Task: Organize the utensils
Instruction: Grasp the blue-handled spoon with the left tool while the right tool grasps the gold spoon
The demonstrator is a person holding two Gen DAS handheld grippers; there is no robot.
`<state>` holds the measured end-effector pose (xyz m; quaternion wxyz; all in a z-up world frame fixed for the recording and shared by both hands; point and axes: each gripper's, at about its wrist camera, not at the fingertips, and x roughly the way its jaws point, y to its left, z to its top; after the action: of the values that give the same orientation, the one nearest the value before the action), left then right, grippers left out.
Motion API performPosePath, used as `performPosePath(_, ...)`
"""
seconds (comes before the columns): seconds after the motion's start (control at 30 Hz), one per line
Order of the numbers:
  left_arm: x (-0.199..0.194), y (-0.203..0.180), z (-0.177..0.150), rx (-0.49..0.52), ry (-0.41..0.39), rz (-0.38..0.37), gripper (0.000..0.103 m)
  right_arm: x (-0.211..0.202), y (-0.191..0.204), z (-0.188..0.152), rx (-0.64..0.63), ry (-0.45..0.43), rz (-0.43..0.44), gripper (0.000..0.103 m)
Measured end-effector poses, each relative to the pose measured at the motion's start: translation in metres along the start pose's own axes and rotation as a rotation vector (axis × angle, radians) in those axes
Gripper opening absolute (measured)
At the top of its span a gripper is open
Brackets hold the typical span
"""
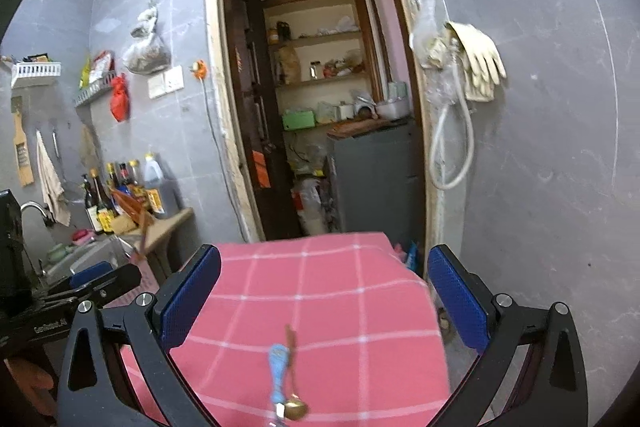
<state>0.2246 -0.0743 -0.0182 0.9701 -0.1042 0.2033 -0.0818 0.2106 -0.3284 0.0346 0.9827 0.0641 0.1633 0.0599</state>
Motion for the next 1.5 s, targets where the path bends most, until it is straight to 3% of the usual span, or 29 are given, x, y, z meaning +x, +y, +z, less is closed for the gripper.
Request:
performPosePath(0.33,0.065,-0.001,-0.049,-0.083,0.247,-0.064,0.102,0.041,-0.044,-0.062,0.042,0.206,0.05,0.099)
performPosePath(0.57,0.099,0.002,-0.071,-0.109,0.342,-0.116,0.083,0.073,-0.056,-0.104,0.095,0.327,0.131,0.064)
performPosePath(0.97,0.149,0.006,-0.097,-0.194,0.469,-0.209,0.053,0.14,-0.054,-0.142,0.16,0.488,0.306,0.03)
performPosePath(1.23,0.166,0.004,-0.102,-0.225,0.49,-0.221,0.044,0.173,-0.045,-0.151,0.179,0.556,0.4,0.027)
performPosePath(1.4,0.172,0.002,-0.104,-0.223,0.519,-0.215,0.022,0.199,-0.045,-0.152,0.2,0.601,0.463,0.027)
performPosePath(1.5,0.173,-0.001,-0.104,-0.22,0.528,-0.219,0.018,0.211,-0.038,-0.15,0.187,0.624,0.494,0.027)
